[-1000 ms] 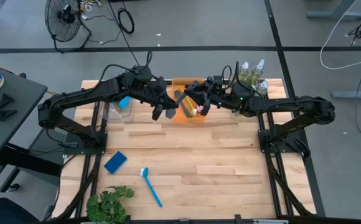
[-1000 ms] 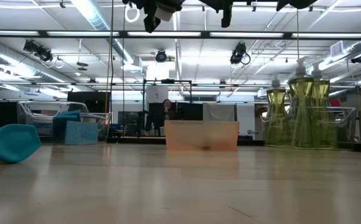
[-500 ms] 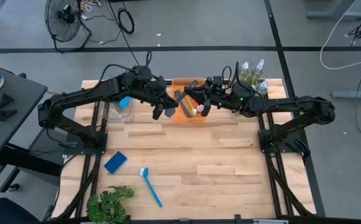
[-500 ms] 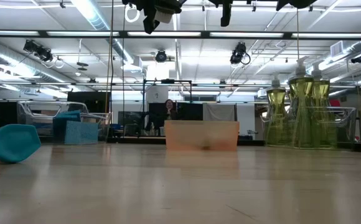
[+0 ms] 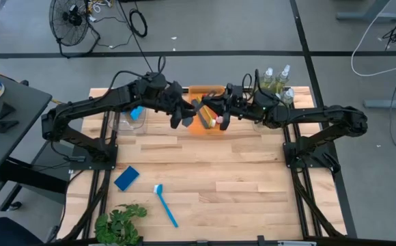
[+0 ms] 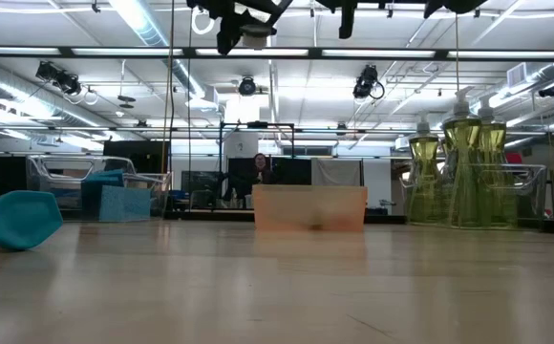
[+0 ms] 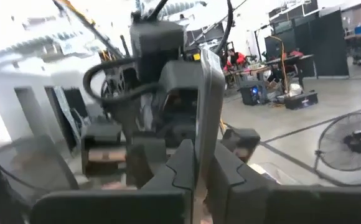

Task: Pick & Place Kitchen Sink Supplies
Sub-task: Put the gray dish brush into the orange bin

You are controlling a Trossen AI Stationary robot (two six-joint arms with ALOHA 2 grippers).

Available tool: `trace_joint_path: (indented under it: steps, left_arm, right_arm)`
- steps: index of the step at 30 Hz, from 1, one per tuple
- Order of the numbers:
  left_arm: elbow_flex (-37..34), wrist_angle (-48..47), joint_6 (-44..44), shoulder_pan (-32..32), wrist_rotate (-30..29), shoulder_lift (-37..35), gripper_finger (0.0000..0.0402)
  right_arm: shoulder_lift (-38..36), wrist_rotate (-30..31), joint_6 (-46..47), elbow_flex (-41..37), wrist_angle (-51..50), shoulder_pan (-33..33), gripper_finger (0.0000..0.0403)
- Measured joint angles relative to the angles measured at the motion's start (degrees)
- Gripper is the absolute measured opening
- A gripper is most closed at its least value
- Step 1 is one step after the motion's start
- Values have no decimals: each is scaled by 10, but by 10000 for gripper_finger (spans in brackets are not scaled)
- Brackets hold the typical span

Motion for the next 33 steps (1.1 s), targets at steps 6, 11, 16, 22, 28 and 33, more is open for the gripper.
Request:
trace_joint_path:
  steps: [6,11,16,22,28,33]
  left_arm:
    - [0,0,0,19,9,0,246]
    - [0,-1,-20,45,61,-5,280]
    - [0,-1,-54,63,64,-5,283]
    - [0,-1,-60,74,64,-5,284]
    - [0,0,-60,76,62,-5,284]
    - [0,0,-59,76,48,-5,284]
  right_arm:
    - [0,18,-81,0,-60,0,15]
    - [0,46,-164,0,-128,0,15]
    - [0,48,-300,0,-187,0,20]
    - [0,48,-475,0,-264,-8,18]
    - [0,84,-615,0,-326,-34,18]
    - [6,89,-748,0,-339,-55,18]
